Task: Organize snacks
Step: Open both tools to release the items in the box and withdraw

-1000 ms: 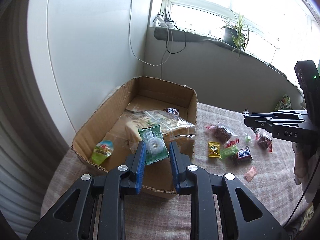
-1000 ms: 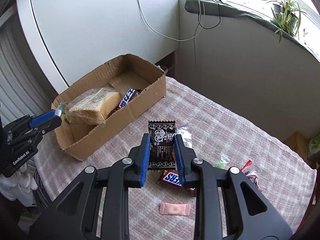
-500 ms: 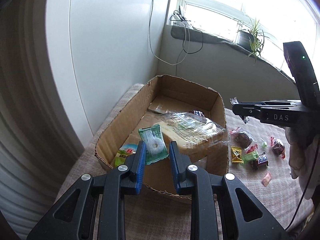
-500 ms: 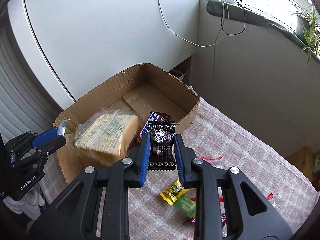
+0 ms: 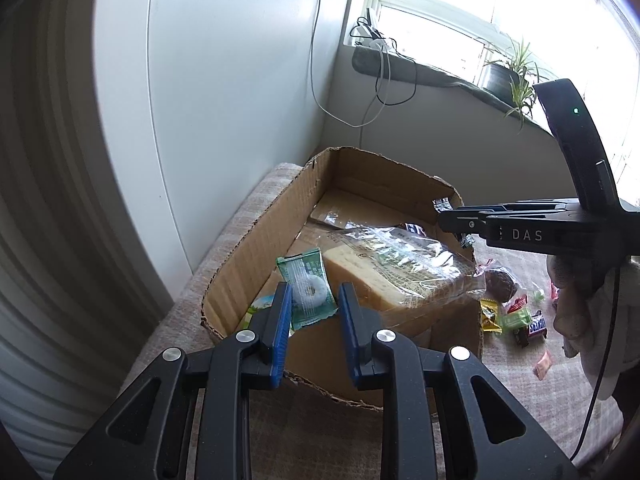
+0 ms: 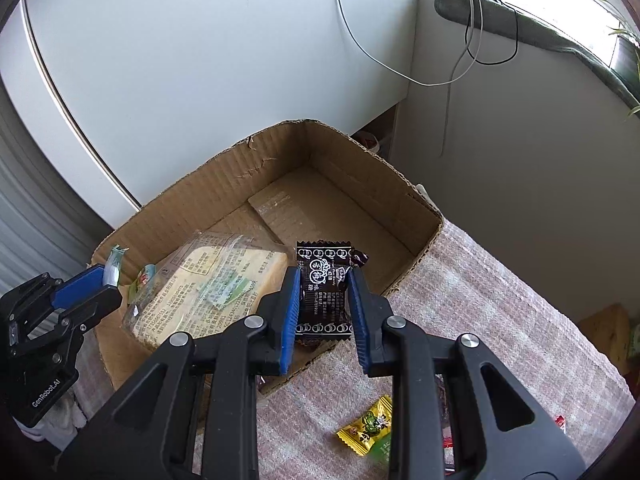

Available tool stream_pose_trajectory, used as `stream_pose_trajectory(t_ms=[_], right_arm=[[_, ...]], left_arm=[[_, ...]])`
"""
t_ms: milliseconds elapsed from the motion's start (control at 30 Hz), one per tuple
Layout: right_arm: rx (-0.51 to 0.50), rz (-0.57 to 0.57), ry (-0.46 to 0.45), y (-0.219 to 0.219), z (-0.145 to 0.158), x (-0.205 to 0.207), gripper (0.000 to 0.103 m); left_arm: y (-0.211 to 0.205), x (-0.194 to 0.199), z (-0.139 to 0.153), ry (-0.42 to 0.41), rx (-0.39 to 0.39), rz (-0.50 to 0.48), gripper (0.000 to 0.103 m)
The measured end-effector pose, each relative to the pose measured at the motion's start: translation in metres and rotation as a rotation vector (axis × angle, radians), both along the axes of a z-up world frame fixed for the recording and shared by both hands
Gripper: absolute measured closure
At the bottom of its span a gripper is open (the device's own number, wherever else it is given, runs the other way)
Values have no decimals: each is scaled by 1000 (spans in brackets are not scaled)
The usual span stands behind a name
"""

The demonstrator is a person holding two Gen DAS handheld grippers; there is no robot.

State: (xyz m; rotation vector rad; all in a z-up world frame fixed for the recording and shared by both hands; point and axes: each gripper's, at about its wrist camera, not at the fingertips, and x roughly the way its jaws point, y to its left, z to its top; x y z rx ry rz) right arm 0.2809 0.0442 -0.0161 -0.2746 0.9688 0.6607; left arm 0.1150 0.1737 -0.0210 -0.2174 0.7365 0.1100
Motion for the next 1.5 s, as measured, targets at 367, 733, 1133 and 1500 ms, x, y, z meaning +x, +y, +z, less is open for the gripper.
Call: stream_pose_trajectory(t_ms=[367, 733, 1133, 1500], right_arm=[[8, -2, -38, 1, 2, -4, 30], [15, -9, -57, -7, 13, -11, 19], [35, -45, -81, -56, 39, -34, 19], [38, -140, -100, -146, 50, -53, 19]], left_arm=[[0, -1, 1, -8, -9, 11, 50], [-3, -5, 5, -18, -12, 11, 45], [-26, -18, 23, -52, -12, -25, 45], [-72, -24, 32, -68, -8, -121, 45]])
